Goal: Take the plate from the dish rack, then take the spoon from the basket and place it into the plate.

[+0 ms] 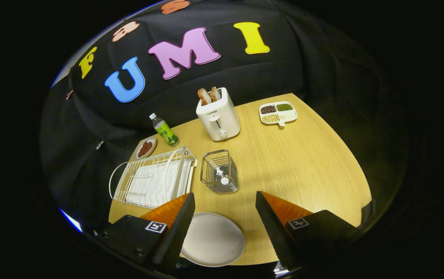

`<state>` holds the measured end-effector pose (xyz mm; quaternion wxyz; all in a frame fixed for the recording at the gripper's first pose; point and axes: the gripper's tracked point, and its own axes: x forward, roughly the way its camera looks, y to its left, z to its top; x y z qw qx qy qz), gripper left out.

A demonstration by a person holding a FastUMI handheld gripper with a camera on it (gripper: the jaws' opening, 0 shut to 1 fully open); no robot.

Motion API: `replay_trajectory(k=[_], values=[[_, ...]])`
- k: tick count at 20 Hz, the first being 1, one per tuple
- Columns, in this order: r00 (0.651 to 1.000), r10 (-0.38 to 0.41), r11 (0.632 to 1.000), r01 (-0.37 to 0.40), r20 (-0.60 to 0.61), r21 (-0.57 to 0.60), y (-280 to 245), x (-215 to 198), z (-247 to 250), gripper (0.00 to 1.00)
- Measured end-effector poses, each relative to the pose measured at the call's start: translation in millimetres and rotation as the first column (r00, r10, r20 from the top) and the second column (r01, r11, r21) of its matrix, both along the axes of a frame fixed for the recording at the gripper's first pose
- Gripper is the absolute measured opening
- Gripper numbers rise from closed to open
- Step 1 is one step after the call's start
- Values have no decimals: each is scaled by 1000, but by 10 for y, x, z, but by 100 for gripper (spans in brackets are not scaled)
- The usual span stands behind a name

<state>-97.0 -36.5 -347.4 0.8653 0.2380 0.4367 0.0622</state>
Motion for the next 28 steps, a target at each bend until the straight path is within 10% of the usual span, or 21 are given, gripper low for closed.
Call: replay_trajectory(k=[13, 23, 28], values=[[976, 211, 969, -215, -47, -125, 318, 422, -480, 79], [968, 223, 962, -237, -111, -138, 425, 493, -736, 18], [973, 208, 958, -224, -102, -182, 391, 513, -656, 9]])
